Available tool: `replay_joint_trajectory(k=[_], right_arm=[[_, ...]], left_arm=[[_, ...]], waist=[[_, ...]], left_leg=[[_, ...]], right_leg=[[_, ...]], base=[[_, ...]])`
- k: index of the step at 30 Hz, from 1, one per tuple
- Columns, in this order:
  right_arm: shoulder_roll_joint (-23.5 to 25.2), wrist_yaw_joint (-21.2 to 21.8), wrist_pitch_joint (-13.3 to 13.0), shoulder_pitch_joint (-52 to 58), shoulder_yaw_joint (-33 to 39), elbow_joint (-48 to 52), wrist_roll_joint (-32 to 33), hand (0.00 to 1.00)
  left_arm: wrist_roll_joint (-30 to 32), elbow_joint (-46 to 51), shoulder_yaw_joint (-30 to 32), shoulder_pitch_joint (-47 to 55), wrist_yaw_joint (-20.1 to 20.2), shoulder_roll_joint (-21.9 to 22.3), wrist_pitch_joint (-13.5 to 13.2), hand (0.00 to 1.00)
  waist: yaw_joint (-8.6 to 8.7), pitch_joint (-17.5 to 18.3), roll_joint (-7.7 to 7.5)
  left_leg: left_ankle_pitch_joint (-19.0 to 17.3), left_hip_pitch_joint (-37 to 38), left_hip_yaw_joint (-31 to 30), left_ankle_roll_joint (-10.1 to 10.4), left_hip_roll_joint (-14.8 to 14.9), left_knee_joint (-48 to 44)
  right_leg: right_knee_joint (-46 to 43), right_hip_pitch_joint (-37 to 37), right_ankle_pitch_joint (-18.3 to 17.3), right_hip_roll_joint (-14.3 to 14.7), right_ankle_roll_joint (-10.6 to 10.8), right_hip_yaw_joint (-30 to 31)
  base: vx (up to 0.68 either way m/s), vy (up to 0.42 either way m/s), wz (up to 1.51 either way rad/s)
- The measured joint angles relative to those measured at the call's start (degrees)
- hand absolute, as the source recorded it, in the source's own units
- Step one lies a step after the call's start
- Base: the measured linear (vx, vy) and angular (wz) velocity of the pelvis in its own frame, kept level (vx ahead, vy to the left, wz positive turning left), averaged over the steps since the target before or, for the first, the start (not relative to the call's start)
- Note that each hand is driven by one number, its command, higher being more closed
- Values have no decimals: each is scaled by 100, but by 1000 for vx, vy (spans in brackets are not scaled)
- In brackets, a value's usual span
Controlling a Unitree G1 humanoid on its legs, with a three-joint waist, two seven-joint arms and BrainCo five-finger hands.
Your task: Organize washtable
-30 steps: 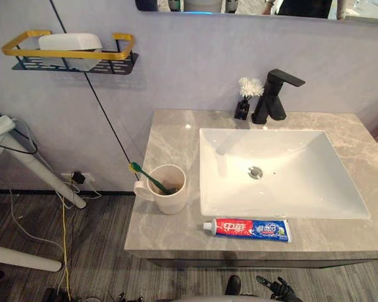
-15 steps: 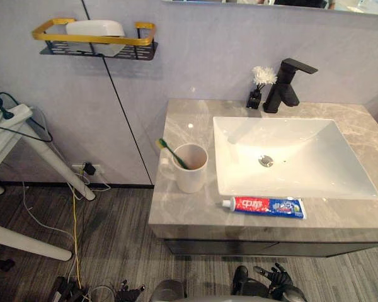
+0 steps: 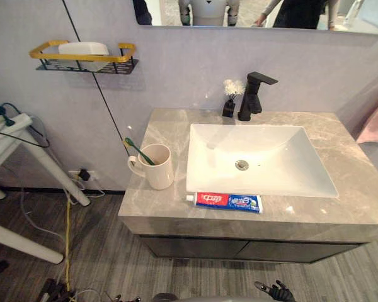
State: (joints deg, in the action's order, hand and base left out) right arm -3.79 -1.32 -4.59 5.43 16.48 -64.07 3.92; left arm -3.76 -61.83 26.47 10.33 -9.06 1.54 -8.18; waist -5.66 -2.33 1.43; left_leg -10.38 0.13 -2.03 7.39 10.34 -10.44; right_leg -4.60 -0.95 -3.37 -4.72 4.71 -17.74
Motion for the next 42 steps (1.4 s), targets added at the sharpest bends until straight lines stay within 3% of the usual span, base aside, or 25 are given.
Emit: replay_joint_trajectory(k=[2, 5, 8, 10, 12, 14, 16, 18, 20, 25, 28, 31, 33, 36, 39, 42], right_arm=[[-20, -19, -17, -65, -117, -3, 4, 0], [-5, -116, -58, -13, -283, -19, 9, 0], [-16, -132, -92, -6, -303, -14, 7, 0], [-23, -153, -128, 13, -289, -11, 7, 0], [24, -185, -158, 247, -308, 145, 2, 0], [42, -189, -162, 366, -333, 309, 4, 0], [38, -177, -161, 388, -398, 505, -4, 0], [51, -114, -159, 399, -487, 551, -4, 0], [45, -51, -151, 409, -530, 717, -15, 0], [79, 33, -127, 400, -417, 769, -11, 0], [95, 17, -94, 415, -210, 818, -39, 0], [62, 4, 40, 404, -65, 818, -215, 0], [-10, 13, 126, 372, -60, 818, -229, 0], [-147, 25, 158, 310, -40, 770, -226, 0], [-189, 24, 221, 230, -21, 527, -225, 0], [-216, 27, 285, 157, -28, 339, -225, 0]], left_arm=[[-118, 3, -70, -8, -41, -62, -5, 0], [-282, 64, -214, -19, -176, -150, -82, 0], [-365, 377, -41, 11, -277, -206, -104, 0], [-467, 1166, 289, 129, -385, -205, -97, 0], [-554, 3601, 1029, 427, -705, -215, -93, 0], [-490, 4686, 1378, 430, -899, -297, -111, 0], [-104, 6315, 2244, 419, -1196, -654, -121, 0], [298, 6969, 2737, 321, -1487, -1089, -120, 0], [719, 7726, 3400, 99, -1908, -1832, -120, 0], [1134, 9102, 3635, -194, -2344, -2691, -146, 0], [1165, 9475, 3138, -564, -2274, -2907, -172, 0], [832, 9581, 2159, -819, -1721, -3437, -177, 0], [154, 9590, 1242, -1087, -1113, -4328, -338, 0], [-867, 9650, -14, -1561, -347, -5053, -734, 0], [-1450, 9543, -1220, -2158, 166, -5293, -867, 0], [-1581, 9222, -2330, -2889, 306, -5304, -830, 0]], waist=[[21, -19, -33], [12, -38, -134], [-5, -44, -136], [-42, -64, -117], [-277, -62, -87], [-310, -80, -51], [-294, -121, 63], [-296, -105, 116], [-301, -98, 175], [-357, 38, 205], [-412, 126, 308], [-445, 199, 405], [-453, 224, 470], [-441, 244, 585], [-391, 268, 622], [-385, 275, 657]], left_leg=[[212, -37, -256, 88, 30, 214], [401, -40, -549, 59, -71, 410], [565, -130, -779, -16, -228, 610], [617, -164, -912, -50, -321, 651], [608, -251, -983, -66, -397, 588], [587, -296, -1041, -96, -434, 535], [520, -311, -1045, -164, -506, 434], [486, -308, -1037, -189, -543, 381], [469, -308, -1038, -214, -568, 356], [470, -280, -1133, -231, -723, 380], [501, -170, -1288, -266, -812, 431], [594, -124, -1527, -274, -947, 443], [660, -126, -1726, -276, -1049, 443], [746, -125, -1978, -289, -1165, 450], [942, -112, -2170, -249, -1229, 611], [1026, -100, -2293, -206, -1223, 653]], right_leg=[[220, -55, 113, 77, -72, -224], [443, -258, 171, 71, -53, -532], [638, -325, 274, -25, 10, -784], [683, -381, 309, -98, 28, -929], [579, -394, 240, -198, 113, -1043], [492, -392, 193, -254, 126, -1122], [323, -388, 124, -356, 164, -1147], [244, -383, 93, -440, 173, -1149], [184, -379, 73, -507, 182, -1177], [148, -442, 21, -611, 258, -1272], [151, -609, -12, -679, 314, -1440], [66, -719, -81, -795, 380, -1671], [29, -790, -117, -881, 412, -1868], [-30, -899, -167, -991, 431, -2072], [68, -987, -173, -1002, 448, -2218], [119, -1053, -155, -936, 432, -2246]], base=[[2, -92, 47], [-15, -44, 58], [-12, 22, 47], [-12, 46, 40], [-27, 60, 28], [-12, 42, 25], [1, 75, 9], [16, 70, 2], [32, 57, 4], [41, 42, 14], [58, 29, 31], [54, 19, 40], [4, 12, 45], [-27, -7, 41], [-49, -22, 38], [-51, -41, 25]])
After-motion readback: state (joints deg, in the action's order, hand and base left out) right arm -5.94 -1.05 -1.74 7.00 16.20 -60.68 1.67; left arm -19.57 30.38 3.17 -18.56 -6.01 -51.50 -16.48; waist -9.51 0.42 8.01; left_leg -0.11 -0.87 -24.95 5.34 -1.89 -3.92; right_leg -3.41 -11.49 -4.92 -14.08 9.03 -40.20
